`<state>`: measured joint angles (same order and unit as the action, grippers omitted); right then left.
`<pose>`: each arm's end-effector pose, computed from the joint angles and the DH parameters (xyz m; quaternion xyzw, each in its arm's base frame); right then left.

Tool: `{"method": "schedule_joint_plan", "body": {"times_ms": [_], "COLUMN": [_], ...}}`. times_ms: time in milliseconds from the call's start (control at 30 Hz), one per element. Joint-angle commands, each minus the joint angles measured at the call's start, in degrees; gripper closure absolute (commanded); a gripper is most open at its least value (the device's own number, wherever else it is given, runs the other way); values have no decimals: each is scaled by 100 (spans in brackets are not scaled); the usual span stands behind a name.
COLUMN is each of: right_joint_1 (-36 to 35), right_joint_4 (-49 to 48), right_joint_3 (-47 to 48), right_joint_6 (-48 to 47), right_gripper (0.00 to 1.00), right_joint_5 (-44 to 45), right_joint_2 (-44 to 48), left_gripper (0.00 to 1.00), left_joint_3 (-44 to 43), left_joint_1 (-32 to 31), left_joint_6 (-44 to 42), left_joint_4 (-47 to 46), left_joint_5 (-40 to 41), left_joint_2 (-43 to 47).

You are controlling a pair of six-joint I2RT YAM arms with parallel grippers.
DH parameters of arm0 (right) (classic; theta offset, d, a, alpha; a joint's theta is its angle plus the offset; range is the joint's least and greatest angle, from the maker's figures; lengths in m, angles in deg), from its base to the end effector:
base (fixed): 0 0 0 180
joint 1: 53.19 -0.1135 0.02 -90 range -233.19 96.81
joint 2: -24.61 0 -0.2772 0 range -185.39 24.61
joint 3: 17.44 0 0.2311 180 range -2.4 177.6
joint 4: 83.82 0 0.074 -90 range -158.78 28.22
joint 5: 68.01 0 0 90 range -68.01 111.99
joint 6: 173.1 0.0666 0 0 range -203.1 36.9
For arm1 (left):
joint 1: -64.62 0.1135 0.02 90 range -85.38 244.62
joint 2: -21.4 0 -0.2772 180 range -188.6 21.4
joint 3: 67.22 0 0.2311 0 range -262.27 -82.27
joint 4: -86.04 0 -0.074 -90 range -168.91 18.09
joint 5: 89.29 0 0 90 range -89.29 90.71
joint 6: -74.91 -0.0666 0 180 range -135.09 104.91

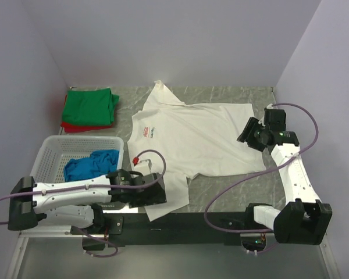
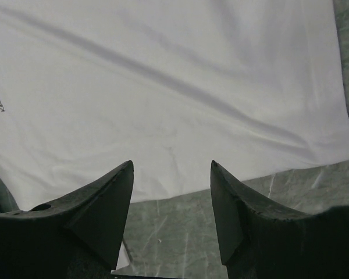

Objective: Fold and stack the t-shirts
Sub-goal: Flatten the tshirt out

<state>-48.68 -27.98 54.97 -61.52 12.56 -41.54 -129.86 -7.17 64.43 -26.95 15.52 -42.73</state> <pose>0.2284 -0.0071 0.2859 0.1834 0.9175 0.1274 0.3290 0.0727 -0.1664 0.2282 -0.0897 0.9704 -0.1478 0.1685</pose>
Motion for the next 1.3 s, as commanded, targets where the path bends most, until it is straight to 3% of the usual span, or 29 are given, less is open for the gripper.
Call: {"method": "schedule_joint_plan", "body": {"times_ms": [0,233,567,1067,1267], "right_joint_1": [-82,-170,-205,-214,-214], "right_joint_4": [33,16,7,60,25], "right_joint_3": [-67,-173,-111,-182,-340], "right_joint_6": [-84,-49,-102,-198,-172], "right_gripper": [38,38,38,38,38], "right_joint_5": [-94,-199,-165,47,82], "right_joint_2": [321,498,498,577,638], "left_gripper": [1,1,6,30,48], "left_joint_3": [110,417,602,664,900], "left_joint_1": [-695,-995,-635,-441,-441], "left_joint_6": [1379,1610,732,414,643], "left_joint_4": [332,-98,-819,-1013,-1056], "left_joint_5": [180,22,-83,-479,-575], "left_joint_2": [-282,-679,-1214,-1865,-1629]}}
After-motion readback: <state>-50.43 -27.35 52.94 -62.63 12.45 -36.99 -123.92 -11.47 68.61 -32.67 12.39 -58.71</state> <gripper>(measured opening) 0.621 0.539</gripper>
